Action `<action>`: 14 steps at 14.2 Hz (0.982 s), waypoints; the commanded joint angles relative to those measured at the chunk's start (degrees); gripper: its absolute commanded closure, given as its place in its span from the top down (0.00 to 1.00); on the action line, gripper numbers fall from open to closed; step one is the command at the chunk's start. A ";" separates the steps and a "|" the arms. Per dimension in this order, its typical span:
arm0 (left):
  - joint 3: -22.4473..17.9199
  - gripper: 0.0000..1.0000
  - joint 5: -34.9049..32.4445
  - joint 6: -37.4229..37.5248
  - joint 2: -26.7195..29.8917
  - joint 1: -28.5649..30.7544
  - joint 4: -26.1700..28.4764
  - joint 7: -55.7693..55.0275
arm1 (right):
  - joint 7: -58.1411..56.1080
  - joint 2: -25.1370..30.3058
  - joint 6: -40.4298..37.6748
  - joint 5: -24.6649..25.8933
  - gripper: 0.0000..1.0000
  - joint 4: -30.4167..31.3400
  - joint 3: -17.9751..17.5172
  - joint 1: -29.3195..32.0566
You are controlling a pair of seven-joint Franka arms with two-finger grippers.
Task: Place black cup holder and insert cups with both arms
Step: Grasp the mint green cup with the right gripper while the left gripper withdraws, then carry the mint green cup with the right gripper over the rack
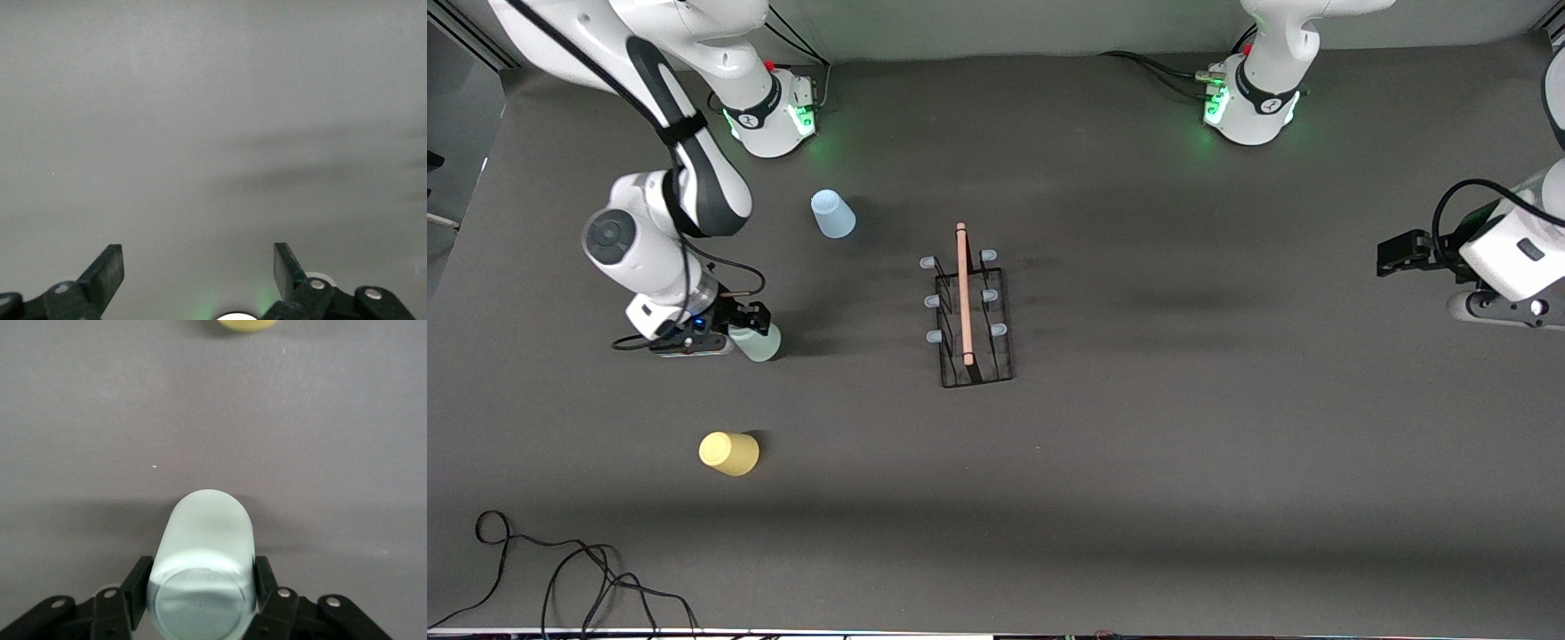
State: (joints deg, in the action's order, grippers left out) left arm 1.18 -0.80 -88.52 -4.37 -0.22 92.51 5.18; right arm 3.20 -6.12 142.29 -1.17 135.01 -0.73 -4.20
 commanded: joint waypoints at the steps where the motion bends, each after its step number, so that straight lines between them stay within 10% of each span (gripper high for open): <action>1: -0.21 1.00 -0.08 -0.25 1.21 -0.39 1.27 -0.26 | 1.28 9.88 -15.66 -0.50 0.26 -6.22 -0.06 -0.73; 6: 0.05 1.00 -0.16 -0.16 1.21 -0.57 1.01 -0.35 | 16.43 10.51 -38.99 -0.41 0.26 -22.41 -0.24 -6.24; 14: 0.40 1.00 -0.25 0.98 1.04 0.13 0.31 -0.44 | 74.36 2.61 -39.11 -5.86 0.26 -31.64 -0.24 -27.69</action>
State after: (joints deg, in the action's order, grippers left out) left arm 1.44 -0.80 -88.36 -4.35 -0.27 92.48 5.10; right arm 66.31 1.34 102.95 -5.11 108.49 -1.66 -29.02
